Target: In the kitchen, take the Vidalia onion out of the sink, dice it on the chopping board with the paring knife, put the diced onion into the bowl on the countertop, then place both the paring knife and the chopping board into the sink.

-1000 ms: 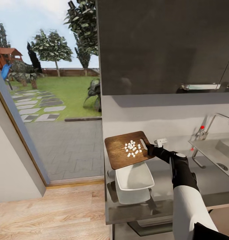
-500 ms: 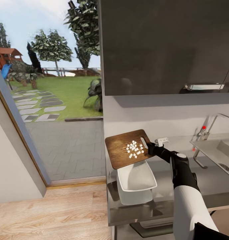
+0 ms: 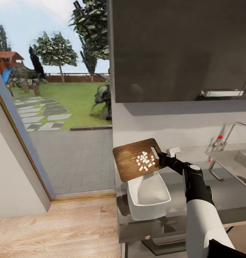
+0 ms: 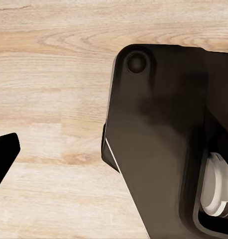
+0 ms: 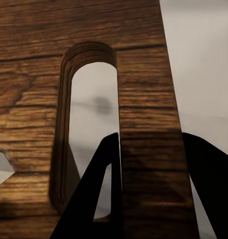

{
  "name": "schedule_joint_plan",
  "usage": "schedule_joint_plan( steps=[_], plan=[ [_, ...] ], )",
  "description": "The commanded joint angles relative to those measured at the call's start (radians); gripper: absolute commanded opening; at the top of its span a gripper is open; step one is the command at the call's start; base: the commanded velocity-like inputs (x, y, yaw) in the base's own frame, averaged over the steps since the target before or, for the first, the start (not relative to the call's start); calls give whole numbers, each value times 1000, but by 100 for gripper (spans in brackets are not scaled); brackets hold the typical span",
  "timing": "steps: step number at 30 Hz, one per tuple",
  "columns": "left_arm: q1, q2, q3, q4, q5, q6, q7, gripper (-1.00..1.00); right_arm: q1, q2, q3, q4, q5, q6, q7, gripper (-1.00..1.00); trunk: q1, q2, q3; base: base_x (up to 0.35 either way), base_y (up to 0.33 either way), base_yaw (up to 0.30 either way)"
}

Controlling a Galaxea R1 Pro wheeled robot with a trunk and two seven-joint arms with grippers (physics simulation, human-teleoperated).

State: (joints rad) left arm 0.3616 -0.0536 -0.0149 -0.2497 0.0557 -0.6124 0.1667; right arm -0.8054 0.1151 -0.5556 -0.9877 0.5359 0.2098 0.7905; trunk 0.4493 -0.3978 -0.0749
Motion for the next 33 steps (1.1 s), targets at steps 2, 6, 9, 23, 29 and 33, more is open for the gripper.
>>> schedule_joint_plan(
  steps=[2, 6, 9, 23, 29, 33],
  plan=[
    [0, 0, -2, -2, 6, -1, 0, 100, -2, 1, -5, -2, 3, 3, 7, -100, 1, -2, -2, 0, 15, 0],
    [0, 0, -2, -2, 6, -1, 0, 100, -2, 1, -5, -2, 3, -4, 7, -100, 1, -2, -2, 0, 5, 0],
    [0, 0, -2, -2, 6, -1, 0, 100, -2, 1, -6, -2, 4, -8, 7, -100, 1, -2, -2, -69, 1, 0],
    [0, 0, -2, -2, 6, -1, 0, 100, -2, 1, -6, -2, 3, -12, 7, -100, 1, -2, -2, -140, 1, 0],
    [0, 0, -2, -2, 6, -1, 0, 100, -2, 3, -5, -2, 3, -12, 7, -100, 1, -2, -2, 146, 26, 0],
    [0, 0, -2, -2, 6, -1, 0, 100, -2, 3, -5, -2, 3, -12, 7, -100, 1, -2, -2, 39, -1, 0]
  ],
)
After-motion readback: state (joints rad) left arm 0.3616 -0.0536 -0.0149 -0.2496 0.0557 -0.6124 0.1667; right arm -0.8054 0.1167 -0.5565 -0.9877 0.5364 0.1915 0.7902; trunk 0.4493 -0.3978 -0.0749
